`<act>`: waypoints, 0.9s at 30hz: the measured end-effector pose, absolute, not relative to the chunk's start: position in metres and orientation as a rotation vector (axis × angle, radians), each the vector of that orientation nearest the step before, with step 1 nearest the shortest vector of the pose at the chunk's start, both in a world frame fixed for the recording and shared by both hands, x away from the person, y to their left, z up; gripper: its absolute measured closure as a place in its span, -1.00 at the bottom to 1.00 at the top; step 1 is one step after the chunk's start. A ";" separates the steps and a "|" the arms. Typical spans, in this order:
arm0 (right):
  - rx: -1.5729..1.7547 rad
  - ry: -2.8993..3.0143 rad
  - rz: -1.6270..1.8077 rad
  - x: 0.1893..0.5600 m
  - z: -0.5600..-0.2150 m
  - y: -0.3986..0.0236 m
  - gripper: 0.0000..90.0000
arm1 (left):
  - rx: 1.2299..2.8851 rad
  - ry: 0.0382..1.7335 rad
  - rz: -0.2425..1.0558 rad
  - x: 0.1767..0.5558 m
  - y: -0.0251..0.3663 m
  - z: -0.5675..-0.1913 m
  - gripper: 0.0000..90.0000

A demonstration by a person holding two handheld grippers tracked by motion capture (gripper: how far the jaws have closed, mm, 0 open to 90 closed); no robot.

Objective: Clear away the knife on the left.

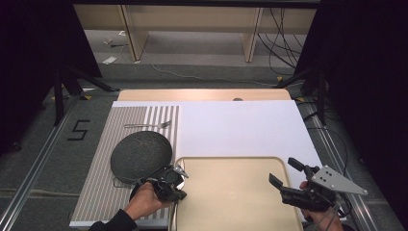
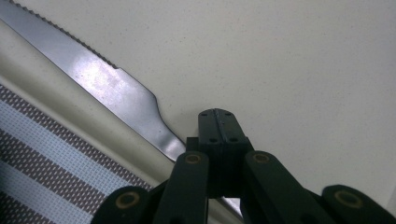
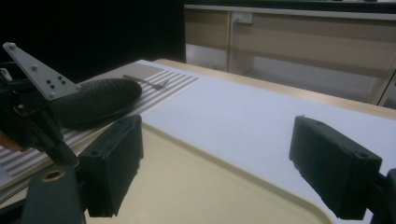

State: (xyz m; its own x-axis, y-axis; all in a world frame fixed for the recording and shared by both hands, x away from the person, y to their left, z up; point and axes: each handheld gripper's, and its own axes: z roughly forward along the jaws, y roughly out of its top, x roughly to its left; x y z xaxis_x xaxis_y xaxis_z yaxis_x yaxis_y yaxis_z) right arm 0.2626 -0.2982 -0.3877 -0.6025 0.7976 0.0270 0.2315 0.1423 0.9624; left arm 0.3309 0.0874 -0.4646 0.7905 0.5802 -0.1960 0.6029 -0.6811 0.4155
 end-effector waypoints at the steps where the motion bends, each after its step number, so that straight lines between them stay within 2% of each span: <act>1: 0.982 1.924 1.478 0.263 -0.388 -0.298 -0.59 | 2.509 0.880 -0.083 0.331 0.088 -0.465 0.96; 6: 0.981 1.923 1.478 0.263 -0.388 -0.298 -0.59 | 2.500 0.876 -0.084 0.330 0.086 -0.463 0.69; 14: 0.980 1.923 1.478 0.263 -0.388 -0.298 -0.59 | 2.454 0.875 -0.052 0.330 0.084 -0.459 0.04; 27: 0.982 1.924 1.478 0.262 -0.388 -0.298 -0.59 | 2.375 0.827 0.013 0.325 0.083 -0.446 -0.55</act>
State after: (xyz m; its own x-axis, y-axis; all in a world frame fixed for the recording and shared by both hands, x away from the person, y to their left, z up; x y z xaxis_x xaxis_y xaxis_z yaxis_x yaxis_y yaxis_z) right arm 0.2624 -0.2981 -0.3876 -0.6030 0.7973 0.0275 0.2318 0.1421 0.9623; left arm 0.3253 0.0834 -0.4462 0.8042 0.5653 -0.1838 0.5591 -0.6144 0.5567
